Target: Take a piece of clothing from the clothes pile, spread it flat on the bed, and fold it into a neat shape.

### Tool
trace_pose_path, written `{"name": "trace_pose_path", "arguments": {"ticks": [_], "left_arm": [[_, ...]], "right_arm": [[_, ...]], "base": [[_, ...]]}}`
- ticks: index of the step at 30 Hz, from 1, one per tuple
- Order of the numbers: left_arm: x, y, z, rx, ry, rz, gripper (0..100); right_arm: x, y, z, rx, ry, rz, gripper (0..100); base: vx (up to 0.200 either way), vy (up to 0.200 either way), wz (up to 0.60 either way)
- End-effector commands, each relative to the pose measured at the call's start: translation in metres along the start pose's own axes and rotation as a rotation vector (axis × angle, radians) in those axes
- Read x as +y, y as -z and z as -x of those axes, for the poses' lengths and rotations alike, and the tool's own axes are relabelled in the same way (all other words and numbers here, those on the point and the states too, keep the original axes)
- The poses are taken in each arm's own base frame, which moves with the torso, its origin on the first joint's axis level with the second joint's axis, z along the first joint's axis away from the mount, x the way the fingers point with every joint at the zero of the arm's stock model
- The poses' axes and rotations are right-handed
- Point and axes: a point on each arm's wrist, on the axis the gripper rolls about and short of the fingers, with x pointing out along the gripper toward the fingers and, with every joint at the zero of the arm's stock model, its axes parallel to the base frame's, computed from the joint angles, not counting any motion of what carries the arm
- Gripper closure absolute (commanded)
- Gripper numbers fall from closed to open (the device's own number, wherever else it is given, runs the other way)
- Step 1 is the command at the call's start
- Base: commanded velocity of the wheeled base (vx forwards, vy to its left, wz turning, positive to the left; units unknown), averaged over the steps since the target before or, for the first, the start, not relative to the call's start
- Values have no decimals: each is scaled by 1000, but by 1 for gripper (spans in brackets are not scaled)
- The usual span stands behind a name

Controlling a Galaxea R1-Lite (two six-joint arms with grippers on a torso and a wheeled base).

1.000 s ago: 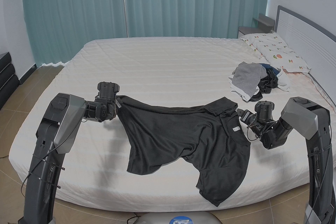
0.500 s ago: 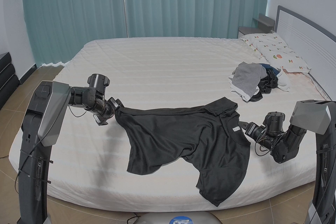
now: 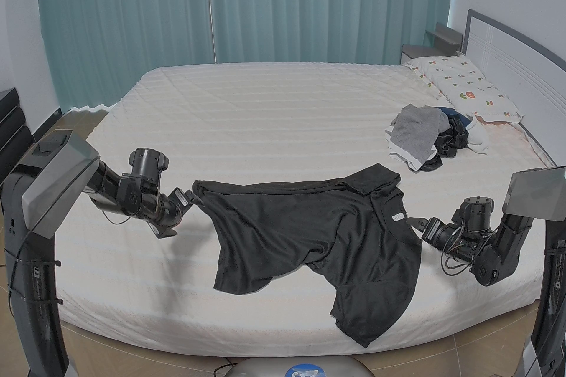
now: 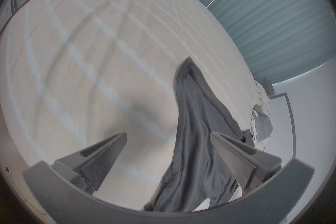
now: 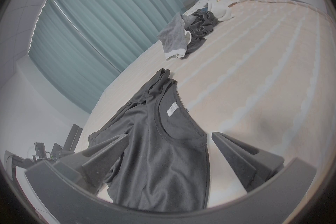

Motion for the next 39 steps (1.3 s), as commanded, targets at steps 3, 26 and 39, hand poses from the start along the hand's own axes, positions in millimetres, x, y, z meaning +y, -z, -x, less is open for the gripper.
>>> {"name": "trace_pose_path", "arguments": {"ticks": [3,26,39], "left_arm": [[3,52,66,2,90,3,0],[17,82,49,-46,173,211,0],[30,99,33,-18,90,101,0]], "right_arm": [[-16,17,6,98,15,-67,0],[-26,36,-22,118,61,-58,100],[-74,-33,15,-44,103,-158,100]], "base": [[0,0,0],[0,0,0],[0,0,0]]}}
